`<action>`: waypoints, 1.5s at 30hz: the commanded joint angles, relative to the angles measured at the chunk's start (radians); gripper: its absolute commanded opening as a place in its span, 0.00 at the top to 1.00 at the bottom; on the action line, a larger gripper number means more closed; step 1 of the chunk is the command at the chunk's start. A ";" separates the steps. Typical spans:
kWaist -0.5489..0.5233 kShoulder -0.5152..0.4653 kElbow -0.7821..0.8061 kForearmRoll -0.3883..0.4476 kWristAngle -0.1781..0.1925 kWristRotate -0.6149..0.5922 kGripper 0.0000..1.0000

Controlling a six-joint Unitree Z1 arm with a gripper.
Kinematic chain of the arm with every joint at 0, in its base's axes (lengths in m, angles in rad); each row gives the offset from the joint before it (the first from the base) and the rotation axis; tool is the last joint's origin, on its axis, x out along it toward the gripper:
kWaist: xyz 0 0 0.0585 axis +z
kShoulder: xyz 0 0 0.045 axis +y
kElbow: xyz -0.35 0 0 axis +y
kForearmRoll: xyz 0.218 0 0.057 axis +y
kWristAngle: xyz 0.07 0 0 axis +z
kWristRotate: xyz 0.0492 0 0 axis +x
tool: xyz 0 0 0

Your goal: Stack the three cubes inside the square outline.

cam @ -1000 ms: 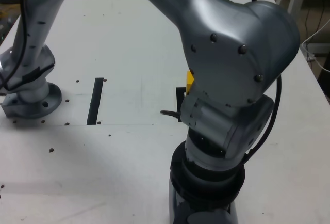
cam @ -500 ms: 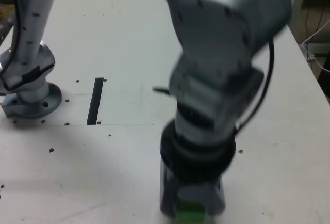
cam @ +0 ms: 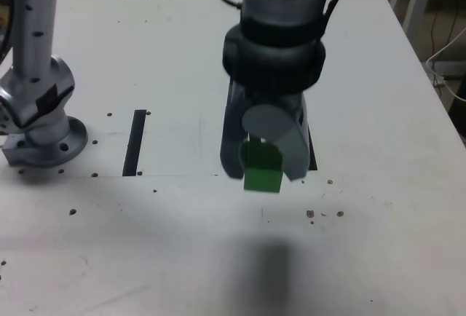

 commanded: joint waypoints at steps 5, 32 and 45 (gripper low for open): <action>0.108 -0.028 -0.004 0.026 0.031 0.119 0.95; 0.356 -0.019 0.052 0.002 0.073 0.271 0.93; 0.374 -0.010 0.063 -0.010 0.049 0.286 0.93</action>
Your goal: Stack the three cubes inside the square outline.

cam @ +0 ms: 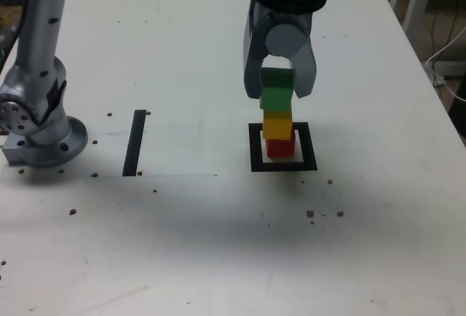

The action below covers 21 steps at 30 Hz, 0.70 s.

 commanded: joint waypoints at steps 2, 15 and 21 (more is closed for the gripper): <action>0.000 0.008 0.011 -0.008 -0.002 0.003 0.93; 0.000 0.024 0.026 -0.026 0.003 0.005 0.63; -0.005 0.021 0.026 -0.019 0.016 0.010 0.14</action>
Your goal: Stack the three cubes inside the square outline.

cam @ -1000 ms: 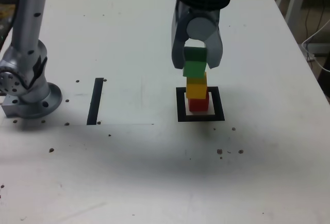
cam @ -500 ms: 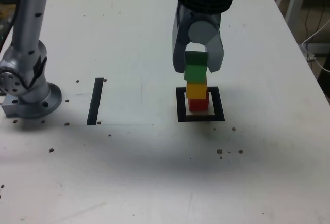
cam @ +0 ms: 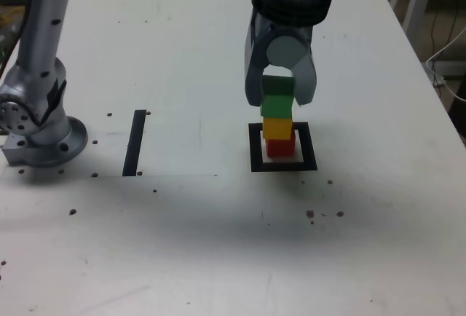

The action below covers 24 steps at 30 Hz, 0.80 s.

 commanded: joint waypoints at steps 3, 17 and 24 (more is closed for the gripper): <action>-0.005 -0.006 0.000 0.004 0.015 0.003 0.02; -0.018 -0.065 0.015 0.018 0.049 0.005 0.01; -0.042 -0.190 0.041 0.083 0.036 0.010 0.01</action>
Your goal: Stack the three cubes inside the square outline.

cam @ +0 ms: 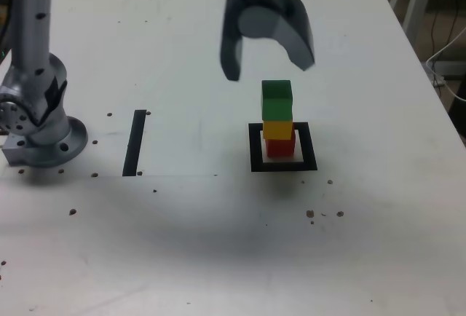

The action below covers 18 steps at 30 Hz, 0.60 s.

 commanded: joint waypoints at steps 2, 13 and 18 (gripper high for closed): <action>-0.012 -0.063 0.028 0.027 -0.010 0.003 0.01; -0.006 -0.271 0.351 -0.006 -0.031 0.012 0.01; 0.013 -0.337 0.534 -0.076 -0.037 0.011 0.01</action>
